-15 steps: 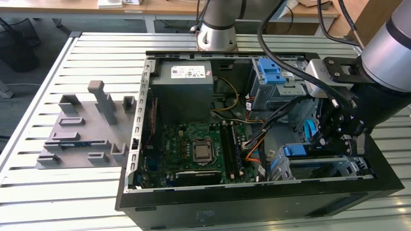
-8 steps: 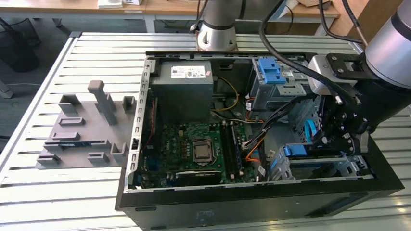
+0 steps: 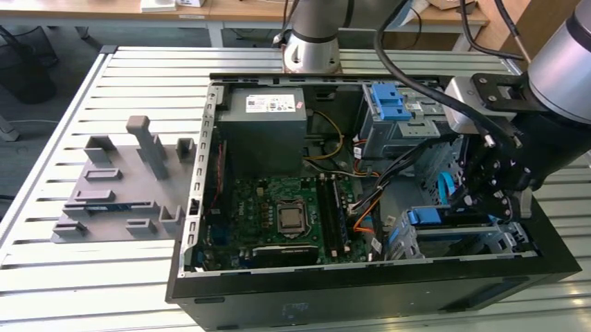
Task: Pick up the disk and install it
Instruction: 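Insert the second disk wire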
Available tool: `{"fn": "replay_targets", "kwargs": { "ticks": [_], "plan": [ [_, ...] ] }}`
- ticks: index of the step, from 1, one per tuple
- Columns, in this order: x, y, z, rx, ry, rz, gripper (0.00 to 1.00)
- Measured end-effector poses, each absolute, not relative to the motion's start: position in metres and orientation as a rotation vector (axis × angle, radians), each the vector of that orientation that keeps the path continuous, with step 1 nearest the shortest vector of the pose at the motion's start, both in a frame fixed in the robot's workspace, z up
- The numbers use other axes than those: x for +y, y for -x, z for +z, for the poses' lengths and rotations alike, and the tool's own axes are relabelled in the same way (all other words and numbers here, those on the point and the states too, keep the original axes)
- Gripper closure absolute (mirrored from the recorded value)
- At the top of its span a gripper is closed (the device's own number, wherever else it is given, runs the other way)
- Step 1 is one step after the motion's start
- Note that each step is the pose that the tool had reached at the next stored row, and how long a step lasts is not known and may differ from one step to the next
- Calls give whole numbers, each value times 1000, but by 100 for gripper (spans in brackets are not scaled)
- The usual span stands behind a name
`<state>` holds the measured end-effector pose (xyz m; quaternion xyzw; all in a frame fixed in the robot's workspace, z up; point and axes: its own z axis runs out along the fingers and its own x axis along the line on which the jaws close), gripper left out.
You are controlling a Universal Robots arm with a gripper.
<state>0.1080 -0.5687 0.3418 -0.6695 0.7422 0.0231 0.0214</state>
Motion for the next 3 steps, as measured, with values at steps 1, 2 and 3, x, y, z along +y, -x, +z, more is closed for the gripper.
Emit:
{"fn": "replay_targets", "kwargs": {
  "ticks": [1,2,3],
  "plan": [
    [-569,-108,342,2300,2075,72,89],
    [-569,-108,342,2300,2075,72,89],
    [-569,-108,342,2300,2075,72,89]
  ]
}}
